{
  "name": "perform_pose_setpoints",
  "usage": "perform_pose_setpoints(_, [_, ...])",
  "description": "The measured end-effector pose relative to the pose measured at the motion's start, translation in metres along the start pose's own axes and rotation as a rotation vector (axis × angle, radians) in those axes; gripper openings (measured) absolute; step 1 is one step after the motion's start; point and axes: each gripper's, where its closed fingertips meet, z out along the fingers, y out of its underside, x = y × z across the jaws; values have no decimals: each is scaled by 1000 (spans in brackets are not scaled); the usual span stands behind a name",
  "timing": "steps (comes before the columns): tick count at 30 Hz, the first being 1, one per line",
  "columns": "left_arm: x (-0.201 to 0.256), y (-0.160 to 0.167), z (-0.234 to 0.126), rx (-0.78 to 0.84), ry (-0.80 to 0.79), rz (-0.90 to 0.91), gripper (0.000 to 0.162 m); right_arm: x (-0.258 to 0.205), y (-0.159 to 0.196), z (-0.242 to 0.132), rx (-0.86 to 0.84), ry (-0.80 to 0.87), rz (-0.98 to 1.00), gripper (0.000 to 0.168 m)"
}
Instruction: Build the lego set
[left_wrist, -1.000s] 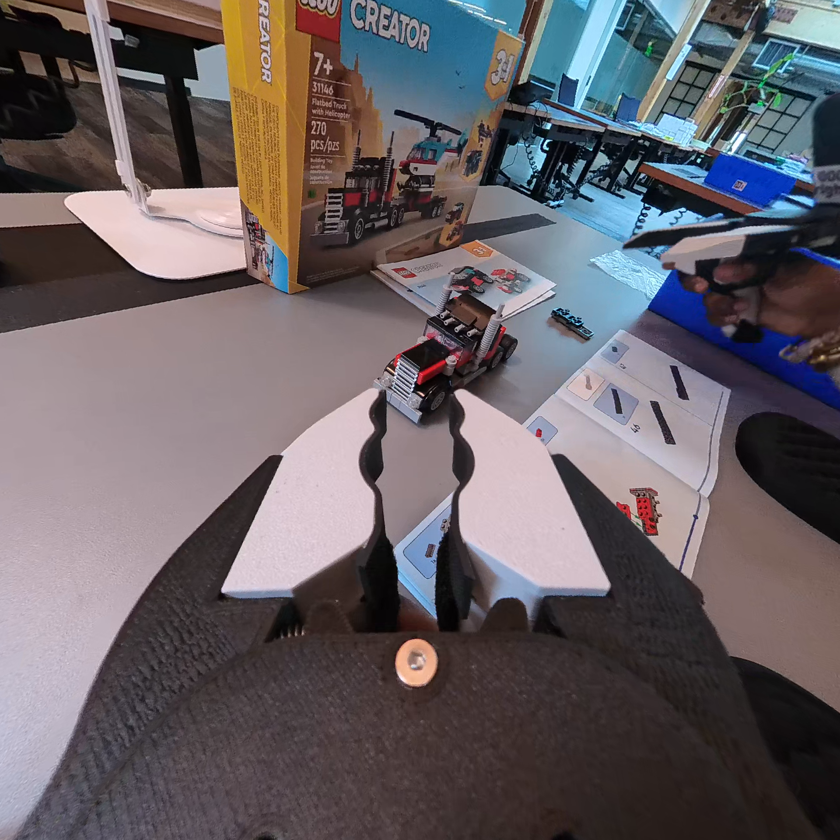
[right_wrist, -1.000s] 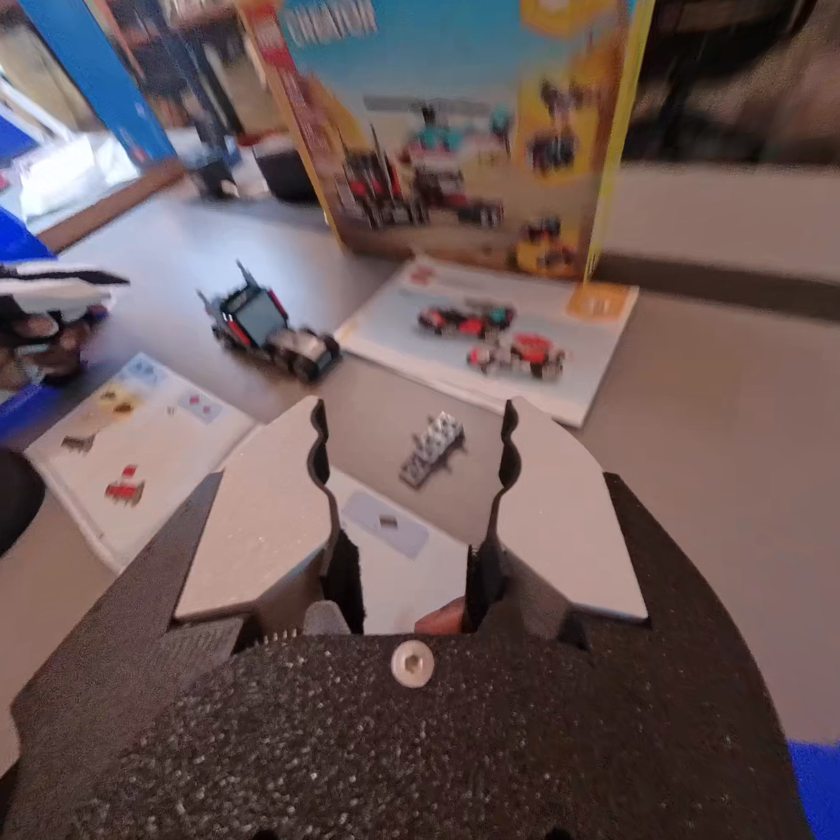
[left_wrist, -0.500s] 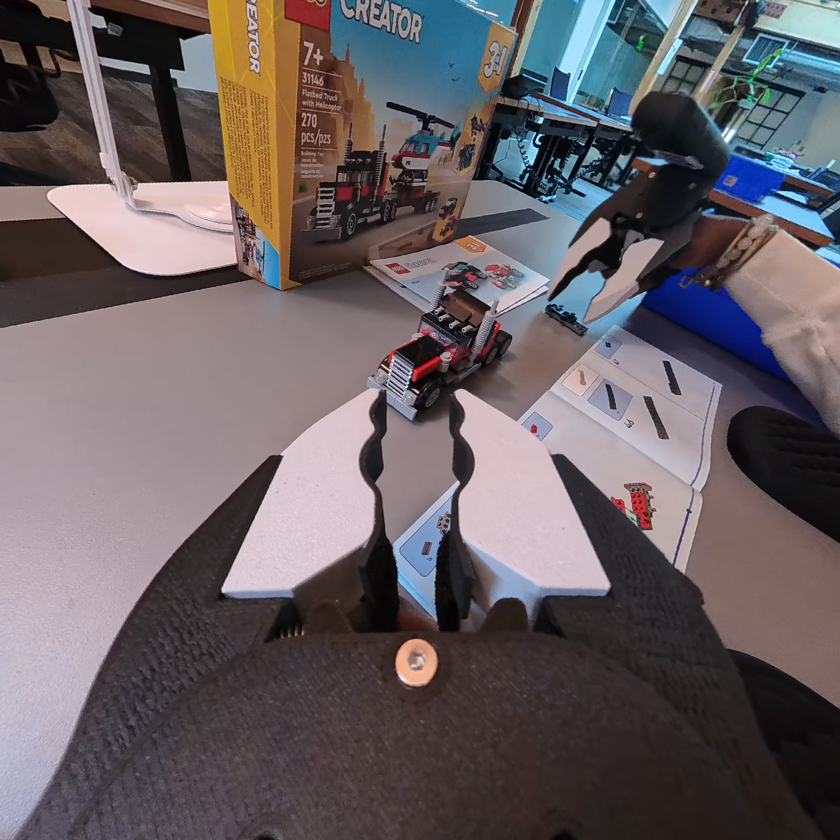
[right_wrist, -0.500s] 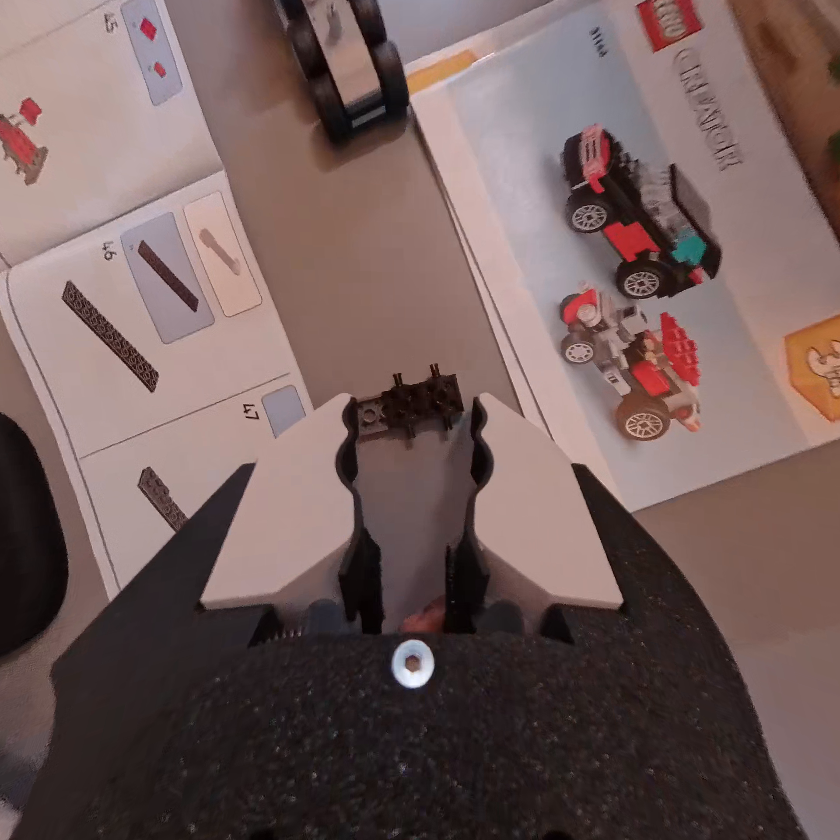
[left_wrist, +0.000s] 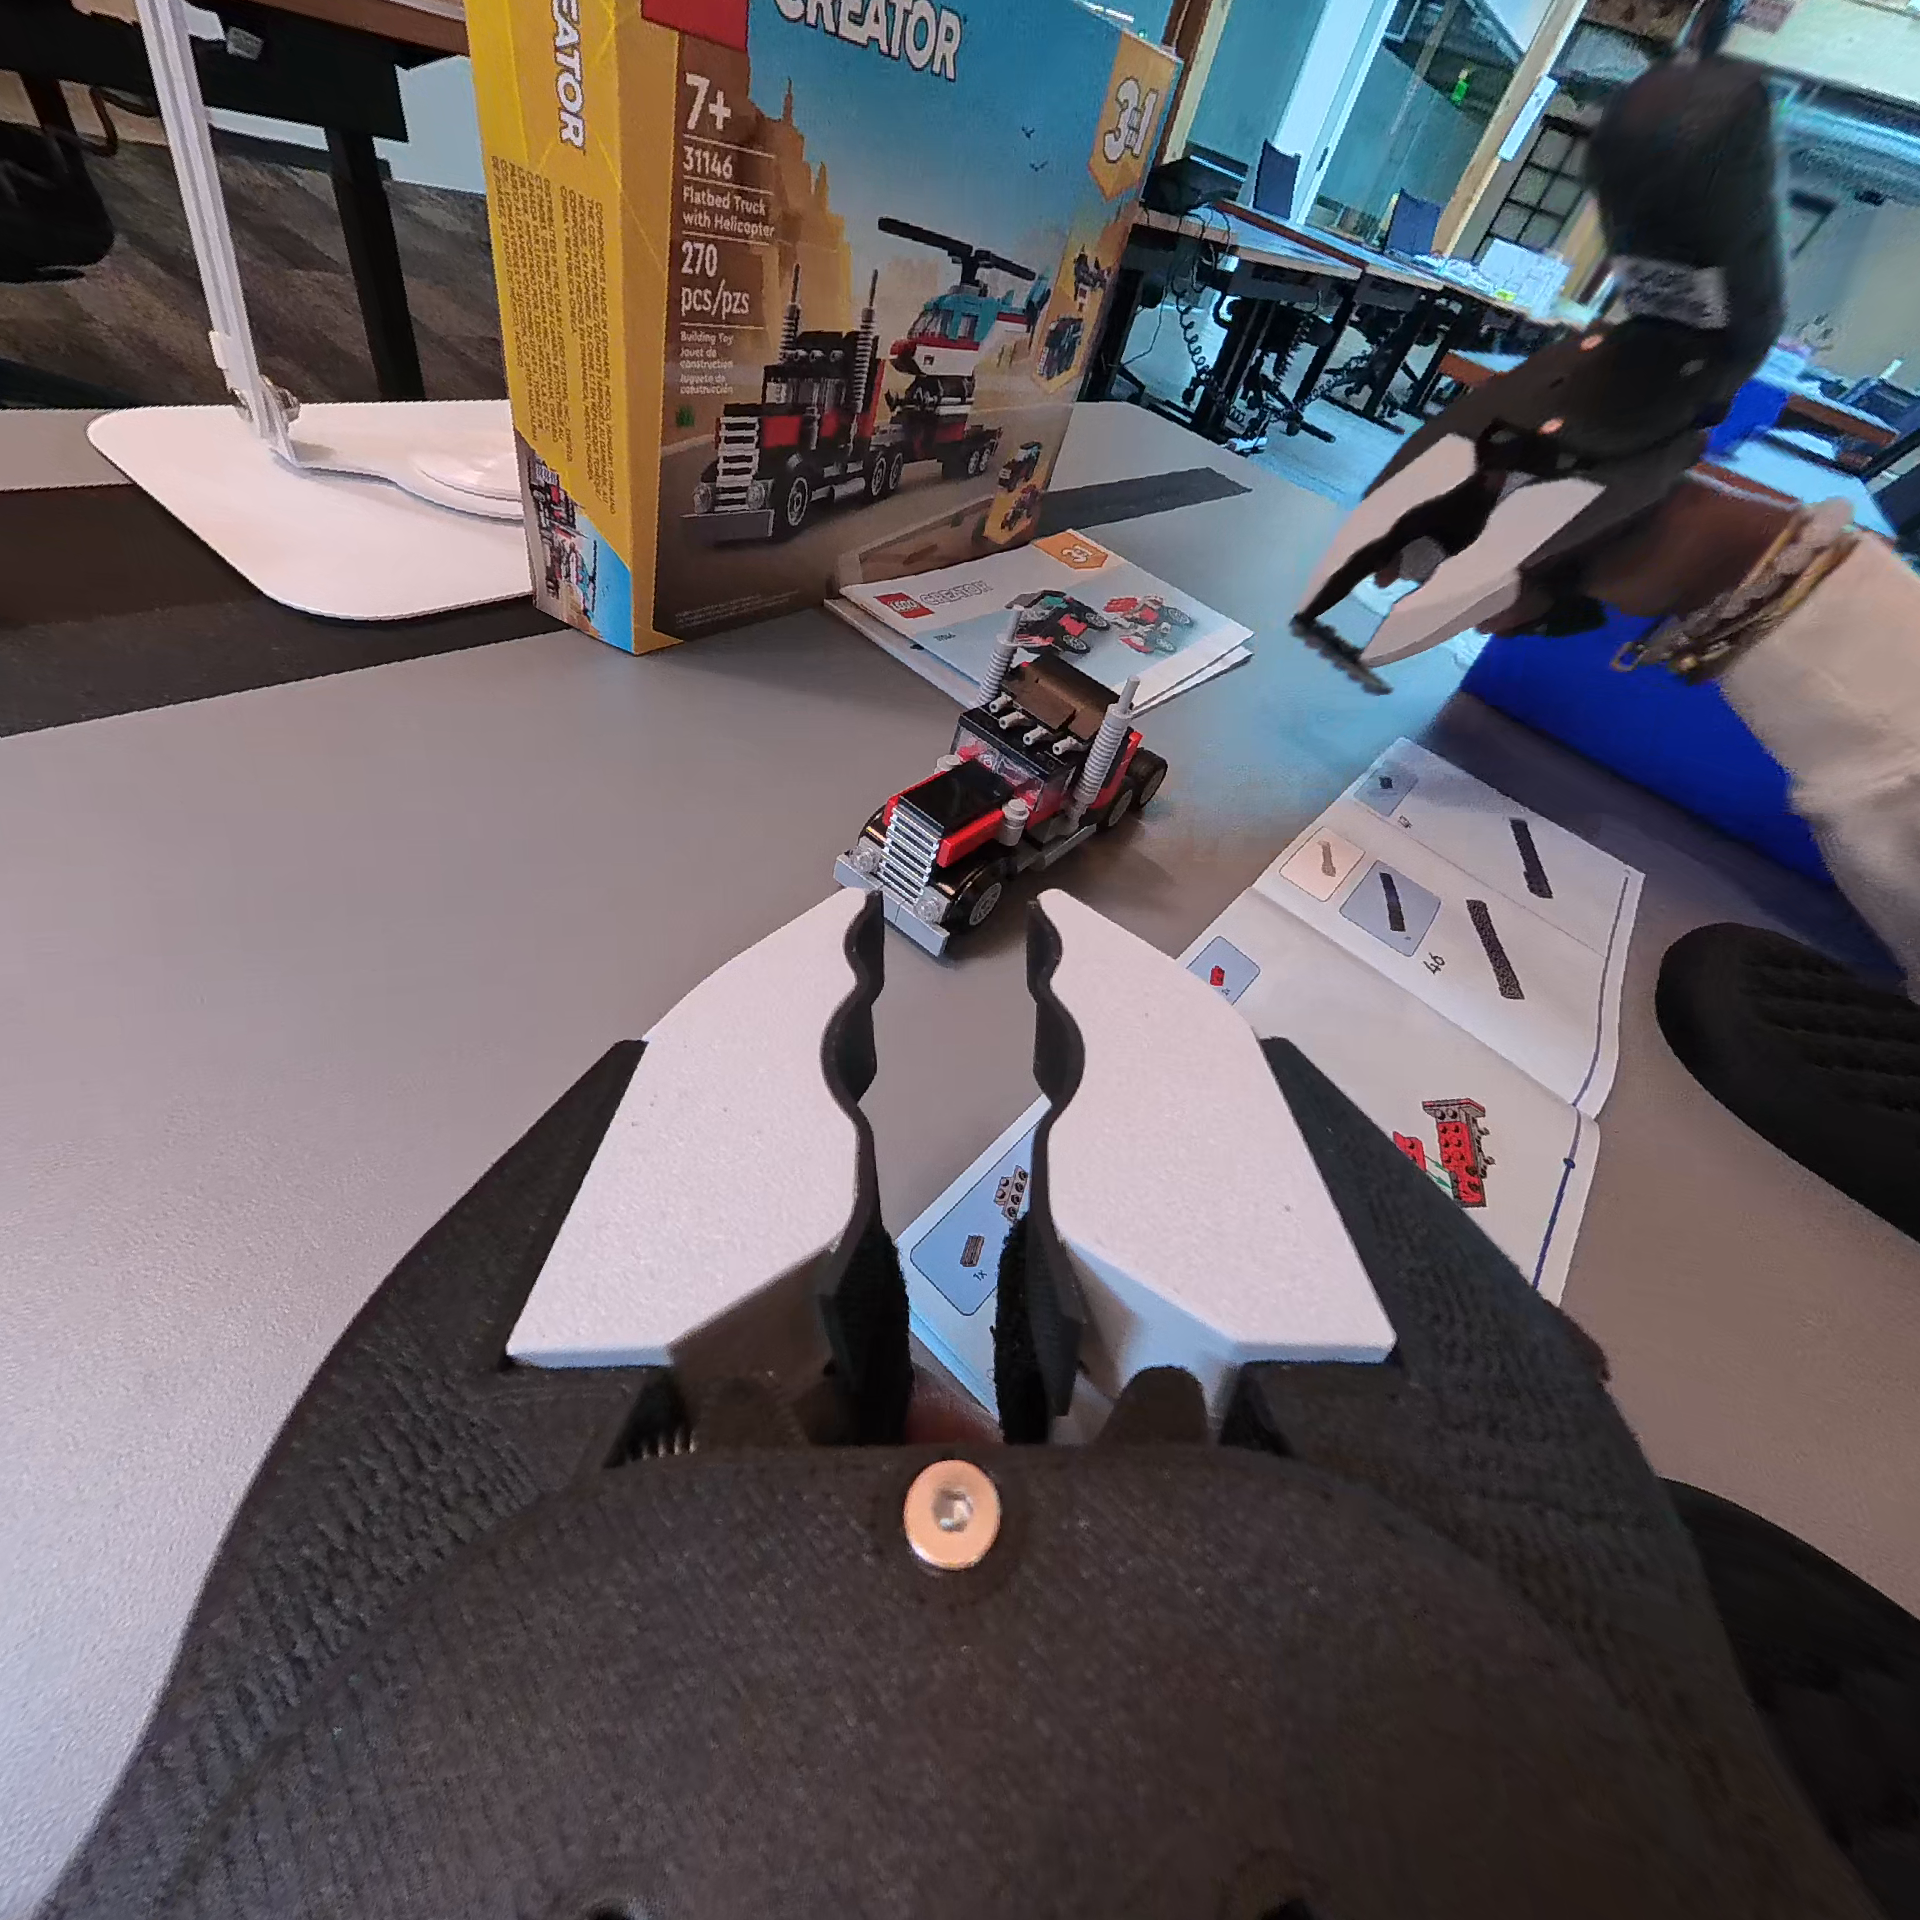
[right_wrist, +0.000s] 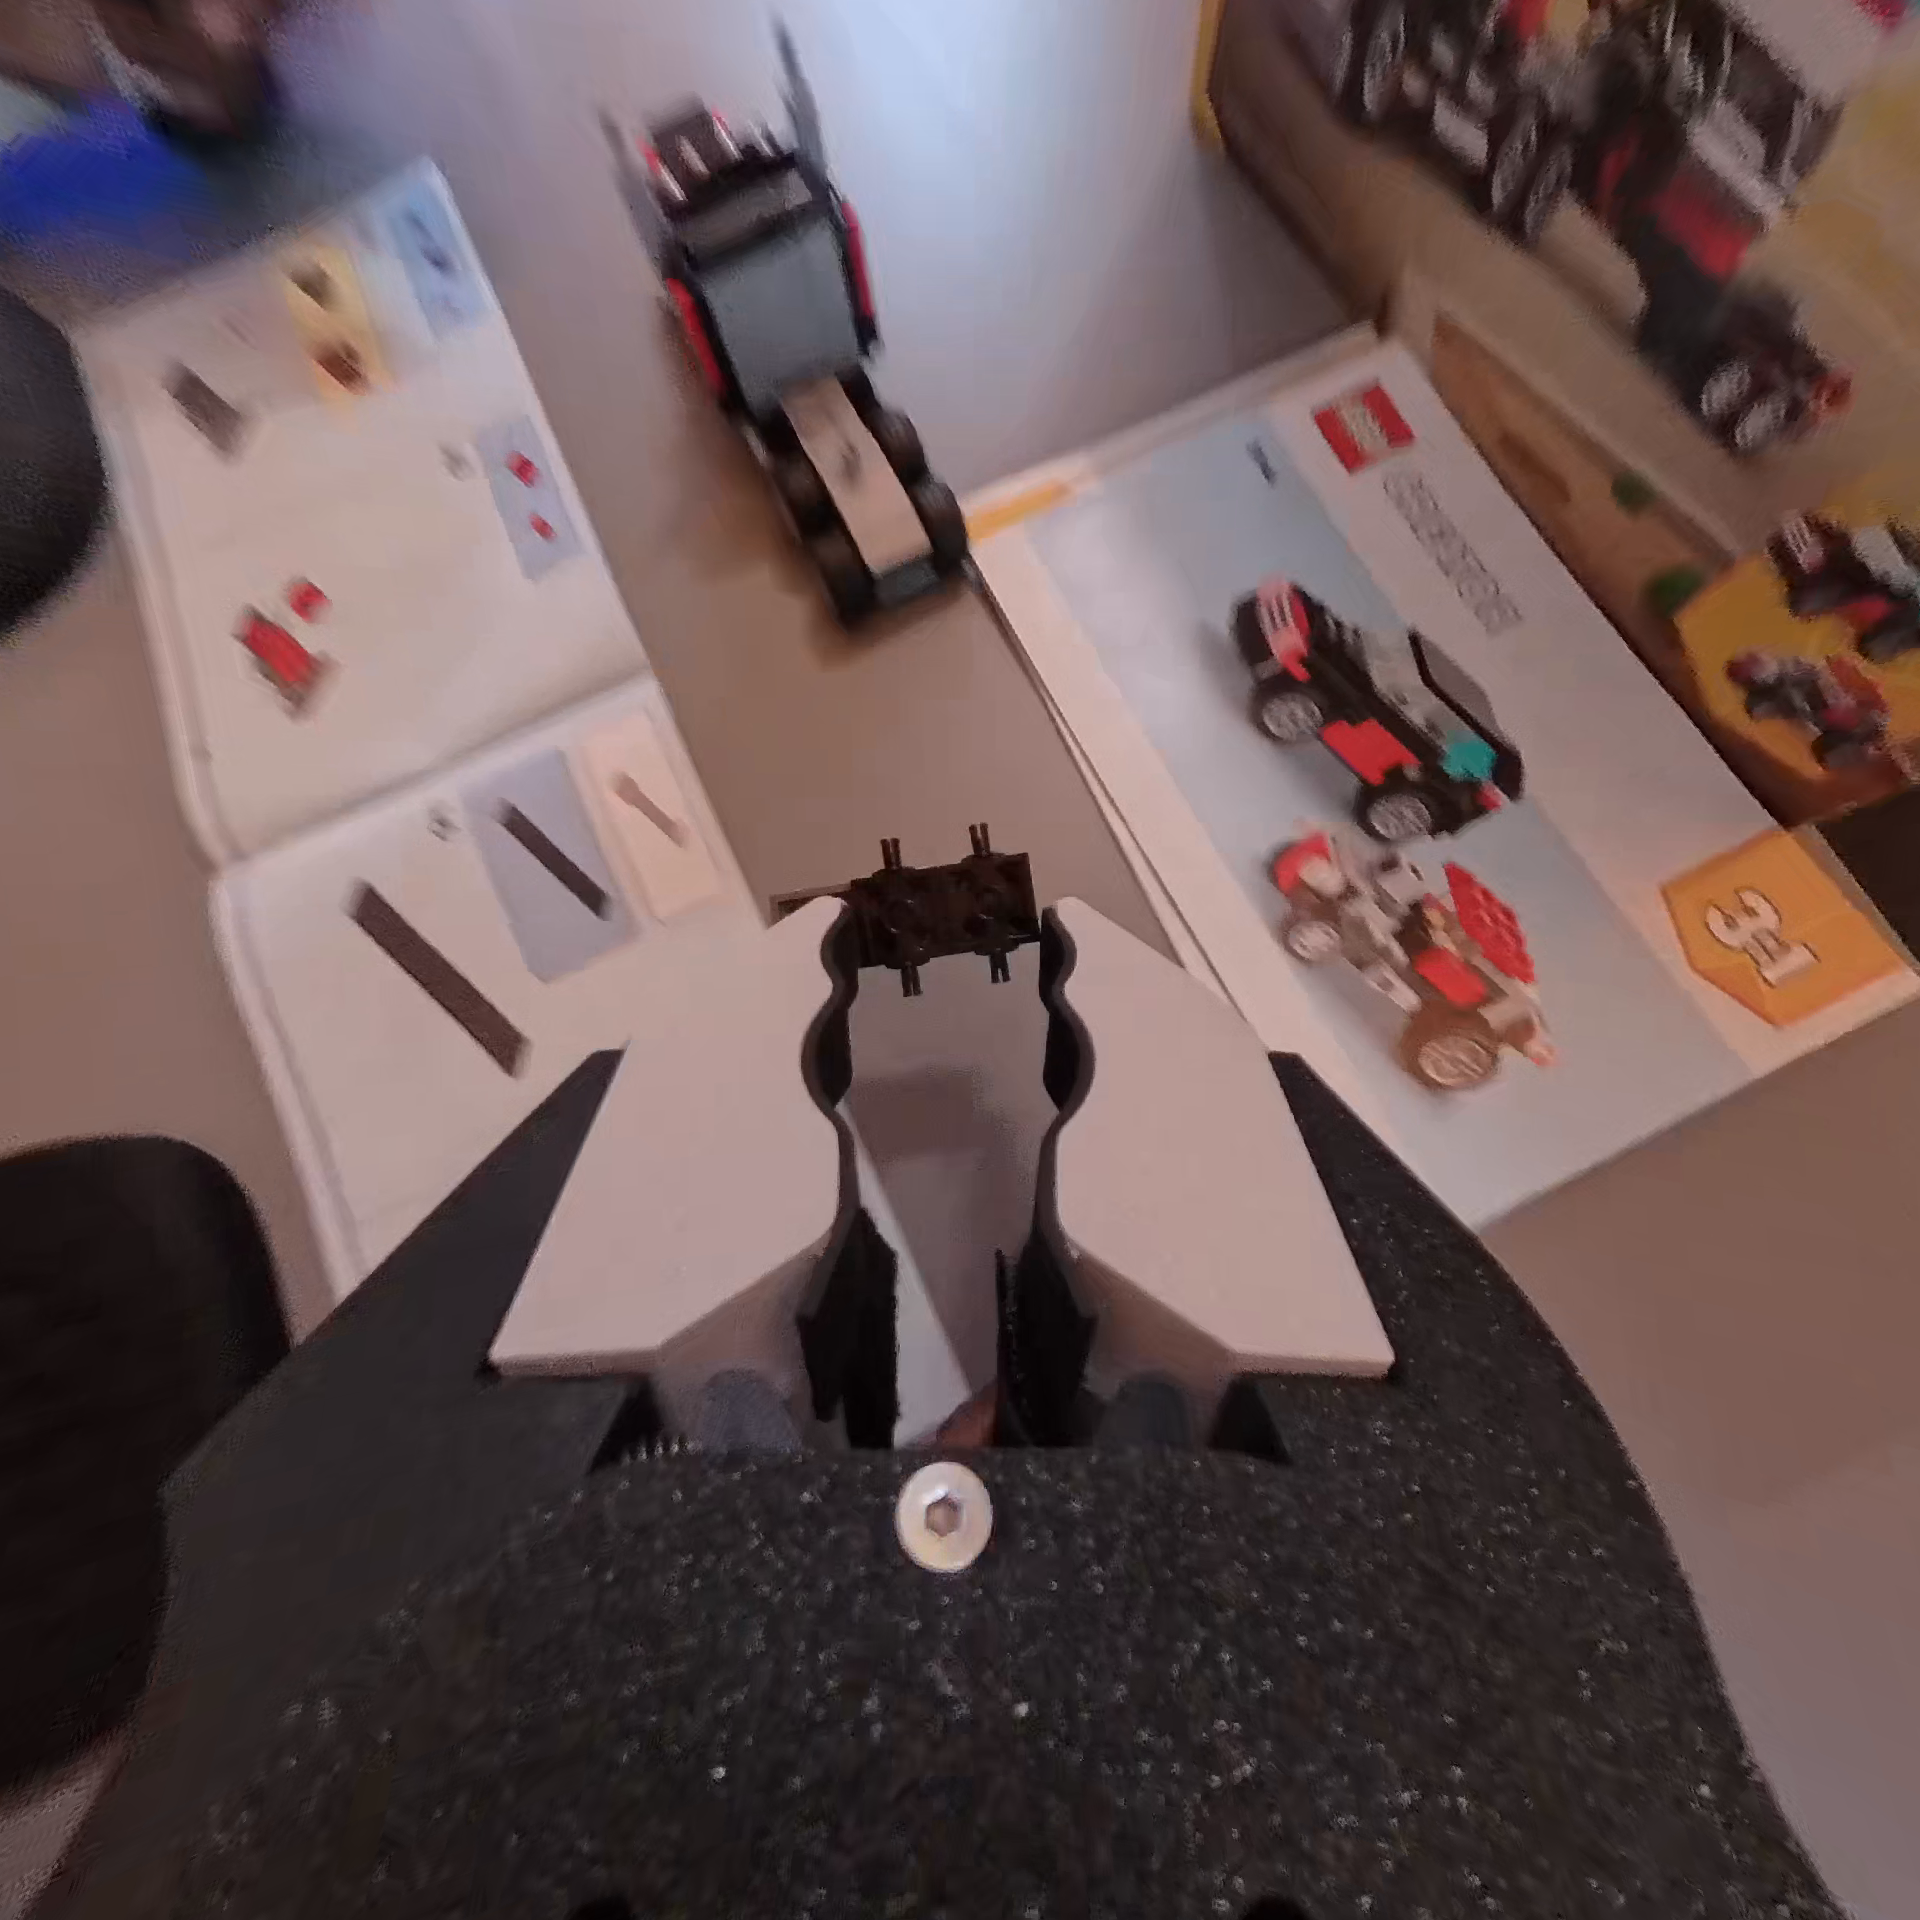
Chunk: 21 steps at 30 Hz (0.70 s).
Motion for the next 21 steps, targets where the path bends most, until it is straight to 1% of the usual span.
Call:
perform_pose_setpoints(2, [0, 0, 0, -2, 1, 2, 26, -26, -12, 0, 49, -60, 13, 34])
perform_pose_setpoints(5, [1, 0, 0, -4, 2, 8, 26, -69, -17, 11, 71, -171, -14, 34])
perform_pose_setpoints(7, [2, 1, 0, -4, 3, 13, 26, -95, -19, 19, 70, -263, -58, 34])
perform_pose_setpoints(9, [2, 1, 1, -8, 4, 19, 26, -113, -15, 27, 21, -331, -126, 34])
perform_pose_setpoints(13, [5, 3, 2, -21, 8, 38, 26, -124, 1, 42, -154, -387, -289, 34])
perform_pose_setpoints(16, [5, 3, 2, -25, 11, 41, 26, -125, 5, 49, -236, -416, -368, 34])
perform_pose_setpoints(19, [5, 3, 2, -21, 14, 36, 26, -124, 3, 52, -254, -428, -405, 34])
perform_pose_setpoints(21, [5, 2, 1, -19, 15, 32, 26, -126, -3, 52, -206, -426, -418, 34])
